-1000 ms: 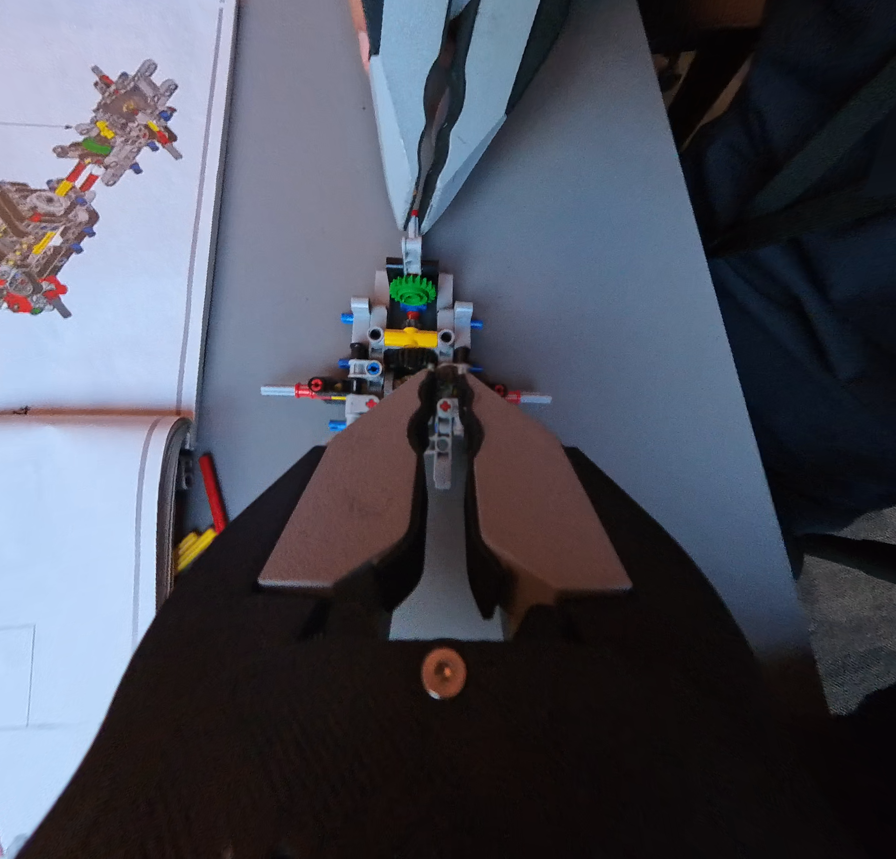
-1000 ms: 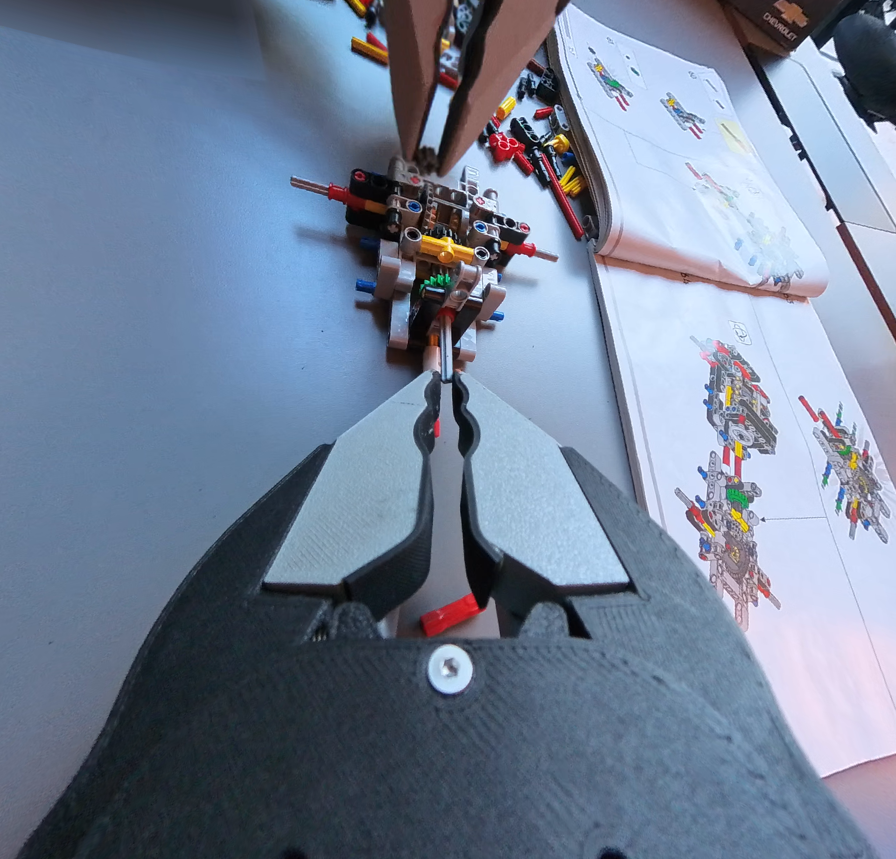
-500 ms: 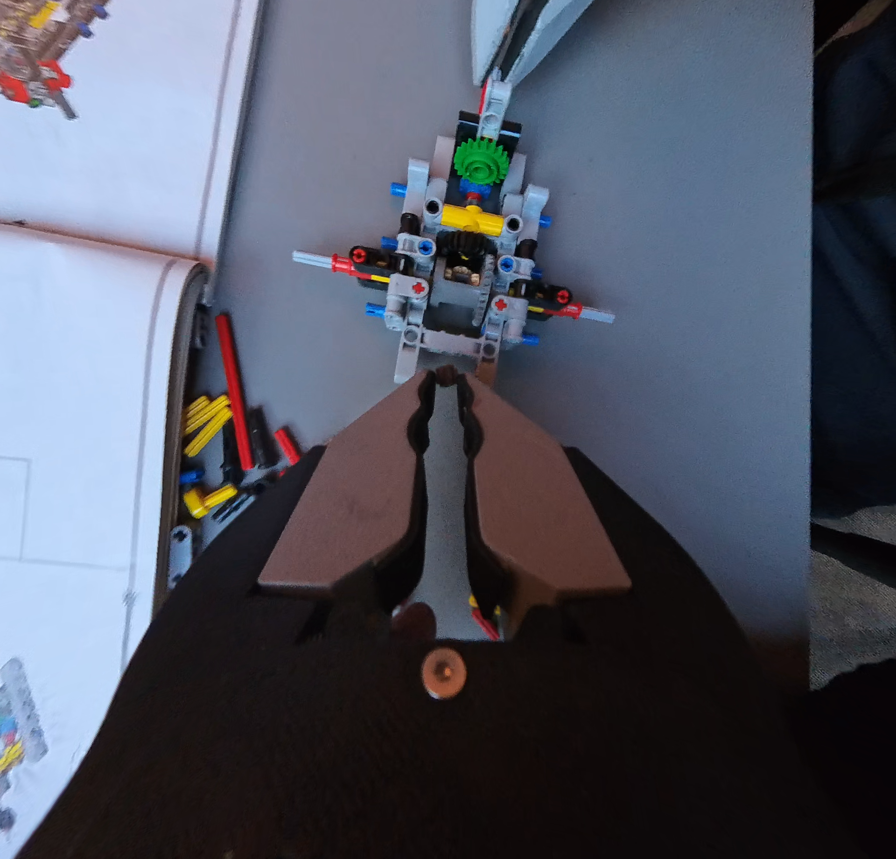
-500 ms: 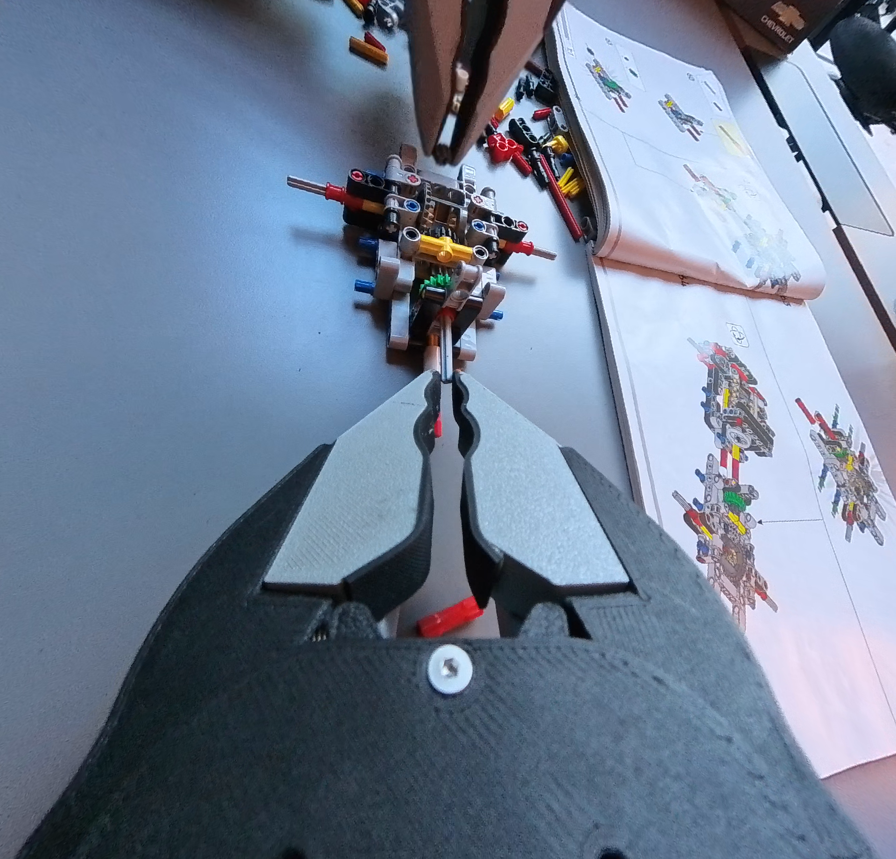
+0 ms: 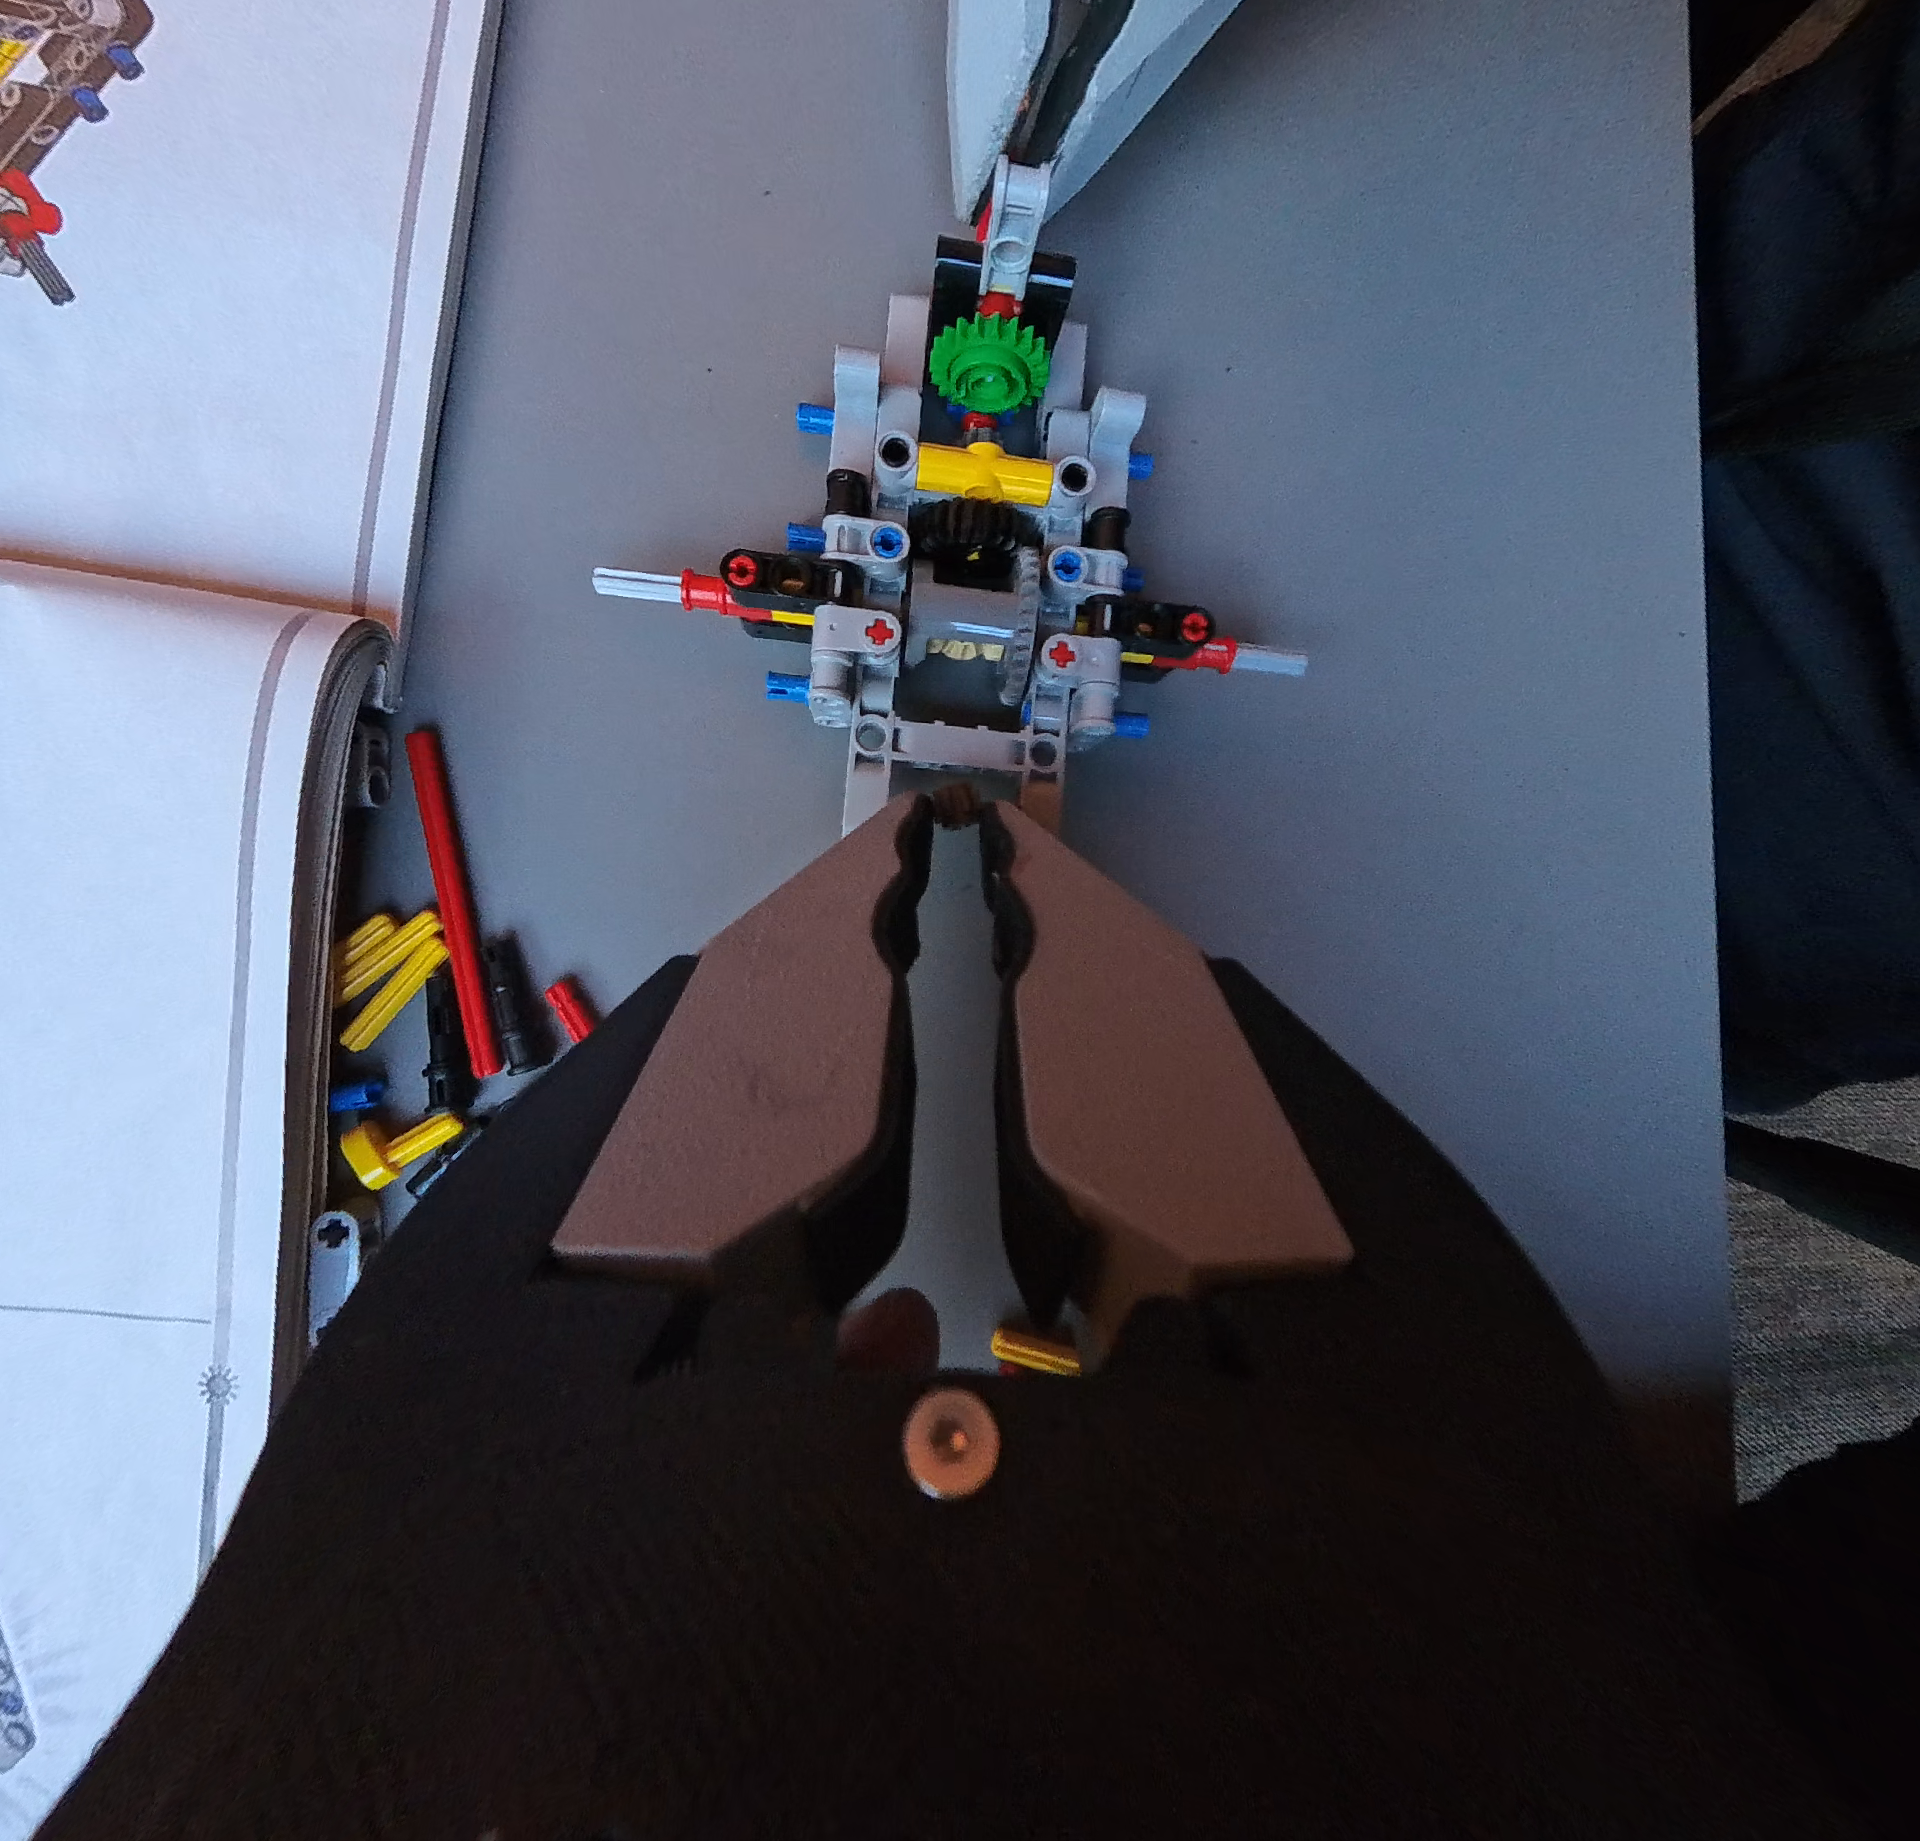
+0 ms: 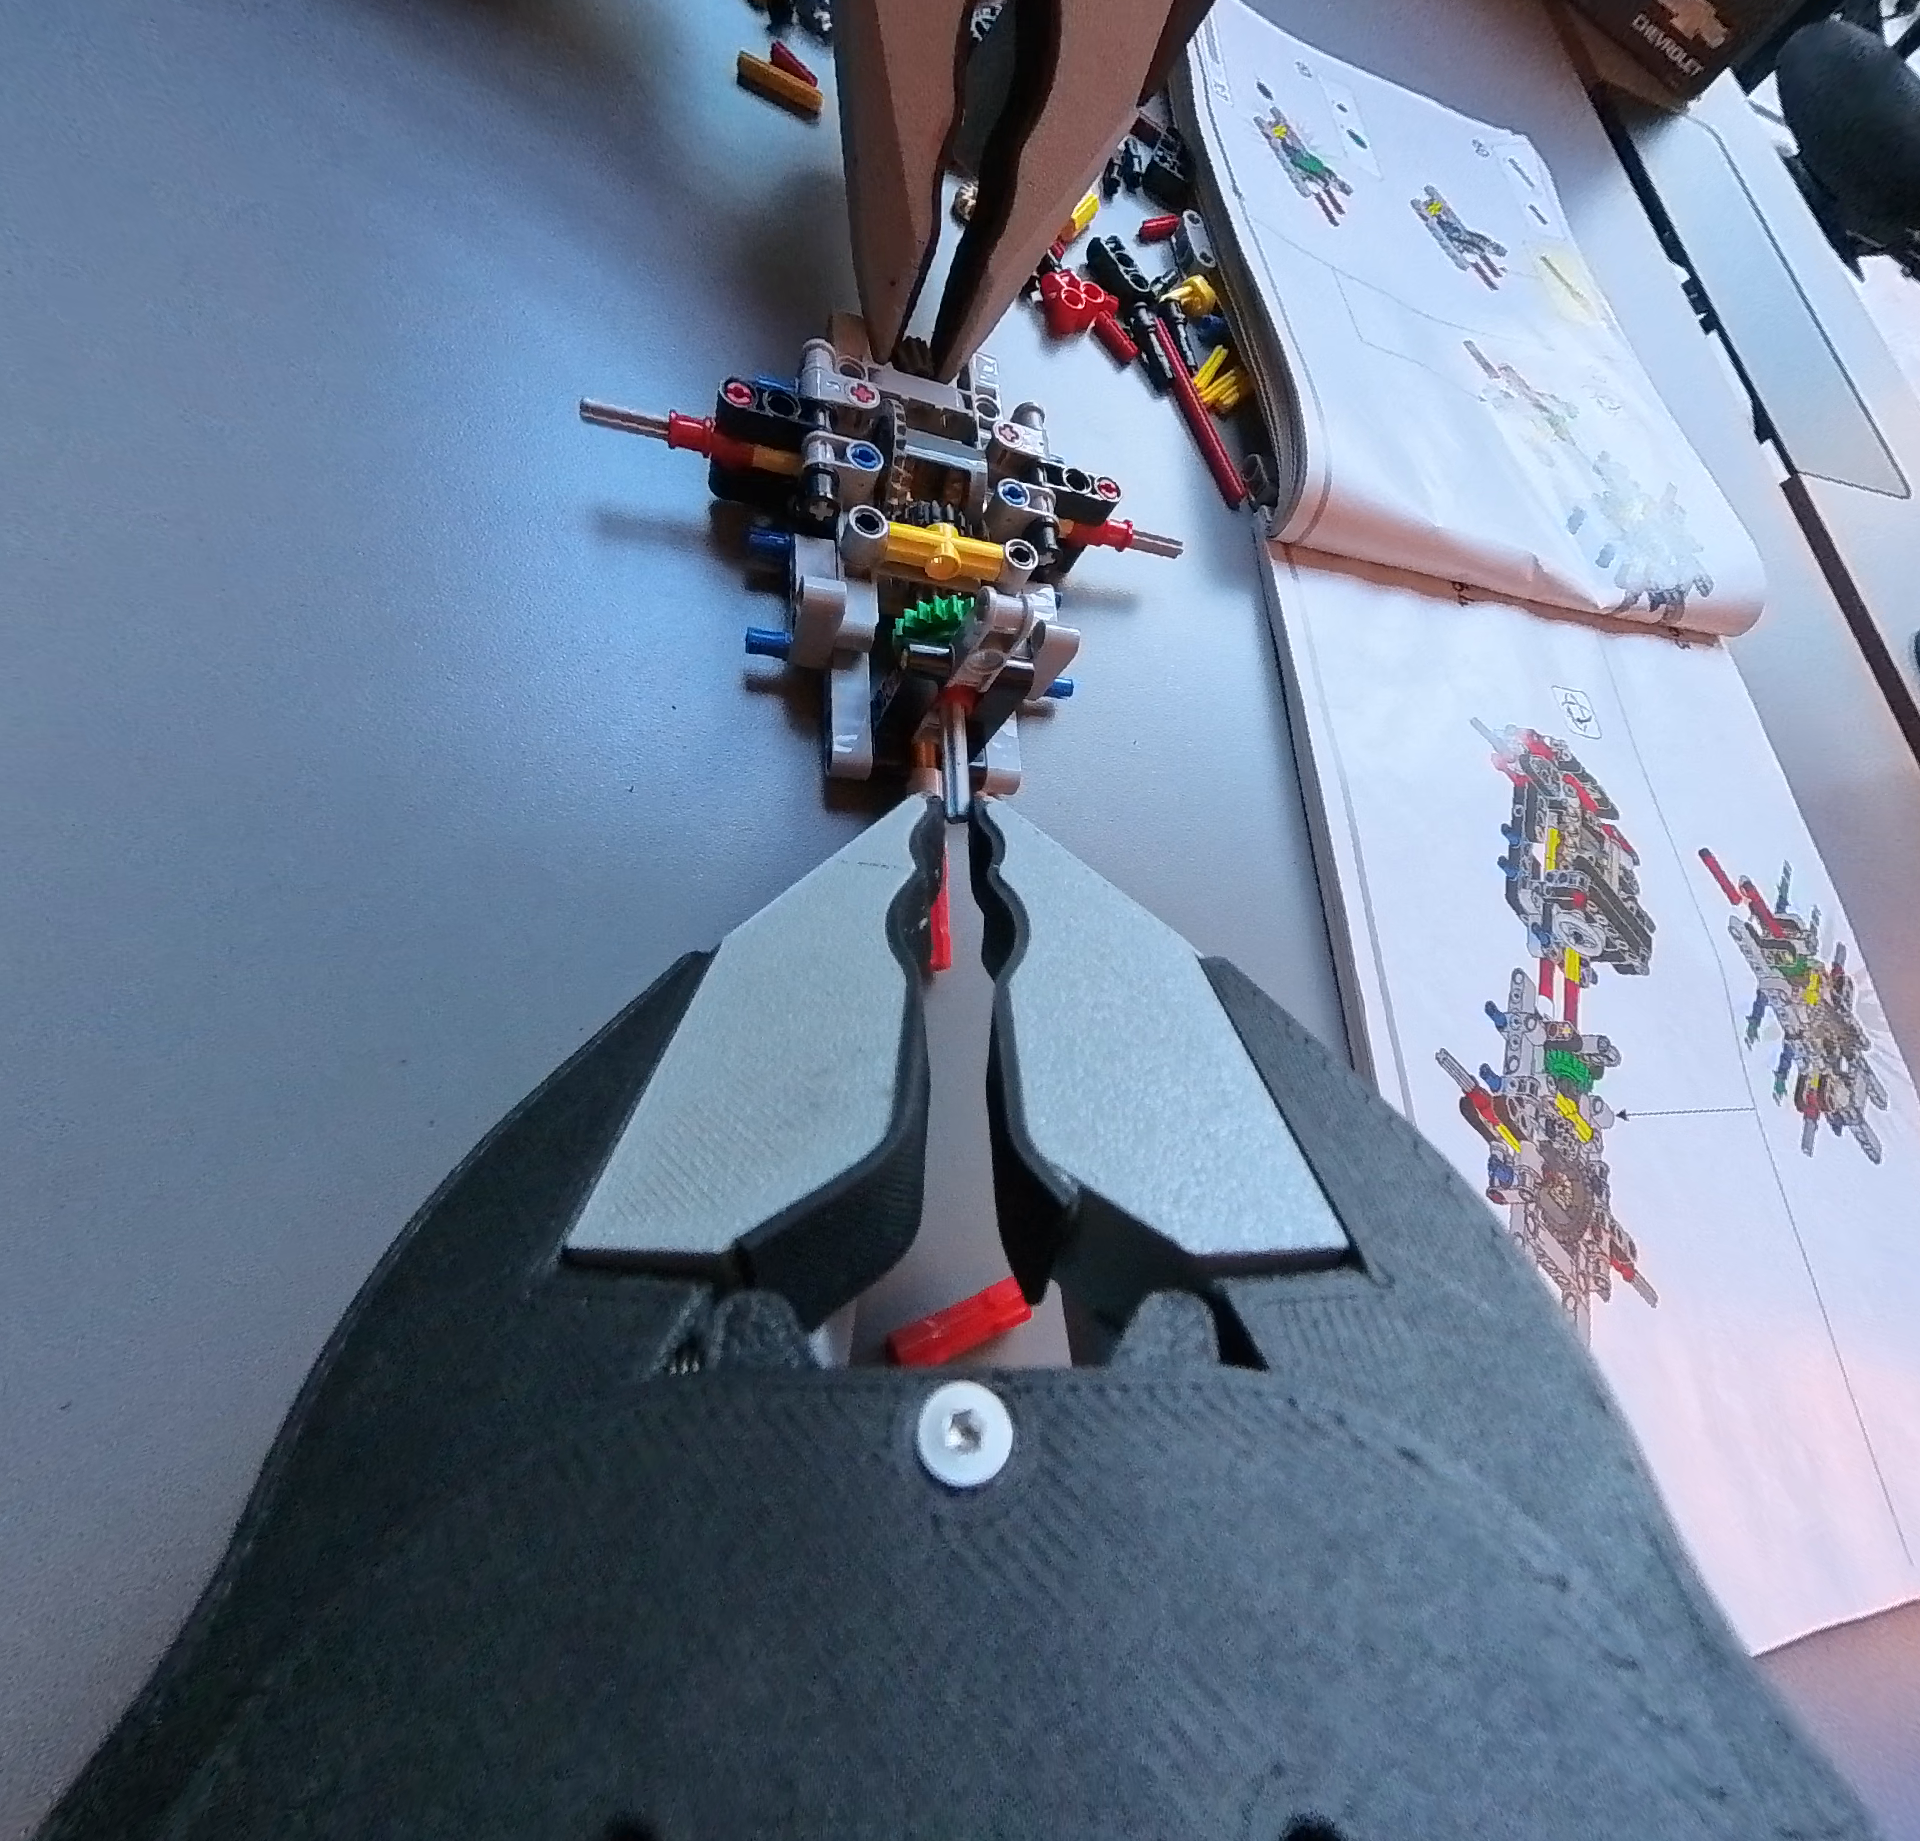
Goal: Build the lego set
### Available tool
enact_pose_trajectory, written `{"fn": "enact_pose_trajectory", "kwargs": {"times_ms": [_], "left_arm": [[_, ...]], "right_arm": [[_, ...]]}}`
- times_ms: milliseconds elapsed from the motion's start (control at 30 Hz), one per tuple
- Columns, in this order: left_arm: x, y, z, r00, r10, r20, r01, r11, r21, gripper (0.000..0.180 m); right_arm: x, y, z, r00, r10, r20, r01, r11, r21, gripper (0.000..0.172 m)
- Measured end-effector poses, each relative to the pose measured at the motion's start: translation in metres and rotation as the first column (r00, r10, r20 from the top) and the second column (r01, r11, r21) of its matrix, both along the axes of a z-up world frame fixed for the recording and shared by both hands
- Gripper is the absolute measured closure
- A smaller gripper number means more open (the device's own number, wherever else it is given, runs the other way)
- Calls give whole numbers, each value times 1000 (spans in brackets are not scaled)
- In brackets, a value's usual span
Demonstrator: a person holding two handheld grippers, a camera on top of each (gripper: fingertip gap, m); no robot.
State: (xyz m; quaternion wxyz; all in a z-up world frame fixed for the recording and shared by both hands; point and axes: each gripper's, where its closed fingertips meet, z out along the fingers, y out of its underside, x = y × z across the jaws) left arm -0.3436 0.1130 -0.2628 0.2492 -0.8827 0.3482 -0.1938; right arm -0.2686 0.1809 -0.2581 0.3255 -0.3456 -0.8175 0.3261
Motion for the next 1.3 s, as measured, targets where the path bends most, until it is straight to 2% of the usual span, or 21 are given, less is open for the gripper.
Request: {"fn": "enact_pose_trajectory", "kwargs": {"times_ms": [367, 567, 767, 867, 1300], "left_arm": [[0, -1, 1, 1000, 1, -2, -1, 1000, 1, 175], [18, 25, 29, 995, 60, 76, -68, 992, 102, 175], [52, 38, 23, 999, 10, 46, -13, 998, 66, 176], [53, 43, 14, 1000, 17, 4, -17, 999, 40, 175], [52, 49, 13, 999, 32, 3, -32, 999, 38, 175]], "right_arm": [[-1, 1, 0, 1000, 0, -9, 0, 1000, 16, 171], [-1, 1, 0, 1000, 0, -8, 0, 1000, 17, 171], [-1, 1, -1, 1000, 2, -10, -2, 1000, 20, 171], [-1, 1, -1, 1000, 3, -9, -2, 1000, 18, 171], [-1, 0, -1, 1000, 7, -4, -7, 1000, 10, 171]]}}
